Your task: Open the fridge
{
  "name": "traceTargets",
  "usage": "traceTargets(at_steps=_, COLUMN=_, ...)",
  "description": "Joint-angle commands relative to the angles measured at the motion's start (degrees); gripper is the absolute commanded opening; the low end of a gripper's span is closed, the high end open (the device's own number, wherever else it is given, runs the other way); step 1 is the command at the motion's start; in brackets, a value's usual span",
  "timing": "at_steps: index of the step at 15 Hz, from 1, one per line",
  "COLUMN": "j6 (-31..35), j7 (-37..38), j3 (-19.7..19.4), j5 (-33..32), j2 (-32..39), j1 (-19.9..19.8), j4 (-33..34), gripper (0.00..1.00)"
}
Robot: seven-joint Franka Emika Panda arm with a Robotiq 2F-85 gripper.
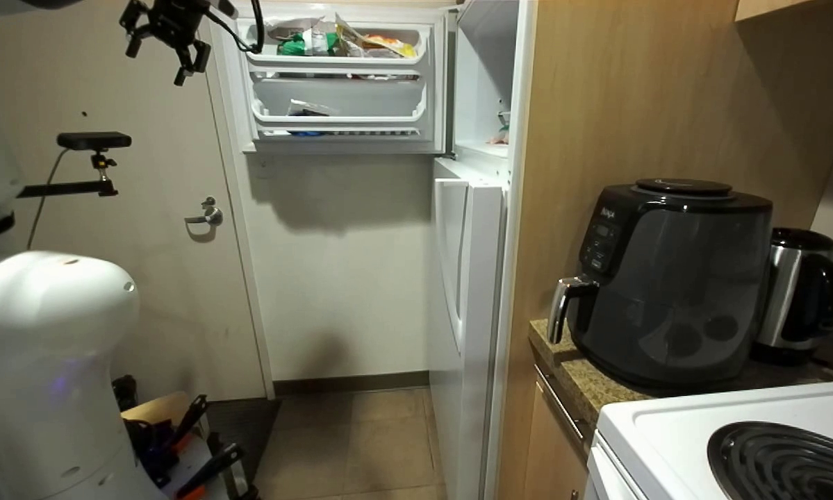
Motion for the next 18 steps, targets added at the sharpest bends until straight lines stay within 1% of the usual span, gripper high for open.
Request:
traceTargets(at_steps=1, j6=1.71, j7=1.03, j3=4.87, j5=1.56, j2=-5.92, j1=-5.52, j4=-7.42, gripper=1.0)
traceTargets(at_steps=2, j6=1.21, j7=0.21, j3=5.61, j5=0.39, j2=-6.69, j1=-6.28, j4=-8.08, gripper=1.0)
traceTargets(at_steps=4, j6=-0.22, j7=-1.45, j3=8.12, j5=-1.91, j2=-7.49, j1=-9.38, j4=-8.29, gripper=1.0)
traceTargets(at_steps=7, j6=-1.88, j7=-4.95, j3=11.64, j5=-8.07, j2=-7.91, j1=-13.1, j4=-8.13, gripper=1.0)
traceTargets(at_steps=9, j6=-1.98, j7=-7.4, j3=13.39, j5=-12.13, j2=-7.97, j1=-14.5, j4=-8.52, gripper=1.0)
traceTargets(at_steps=11, j6=-1.26, j7=-10.07, j3=14.91, j5=-16.25, j2=-7.79, j1=-15.26, j4=-9.15, gripper=1.0)
traceTargets(at_steps=14, j6=1.65, j7=-13.84, j3=16.73, j5=-21.66, j2=-7.46, j1=-15.52, j4=-10.99, gripper=1.0)
traceTargets(at_steps=18, j6=8.5, j7=-16.42, j3=18.02, j5=-25.65, j2=-7.83, j1=-15.55, j4=-15.04, gripper=1.0)
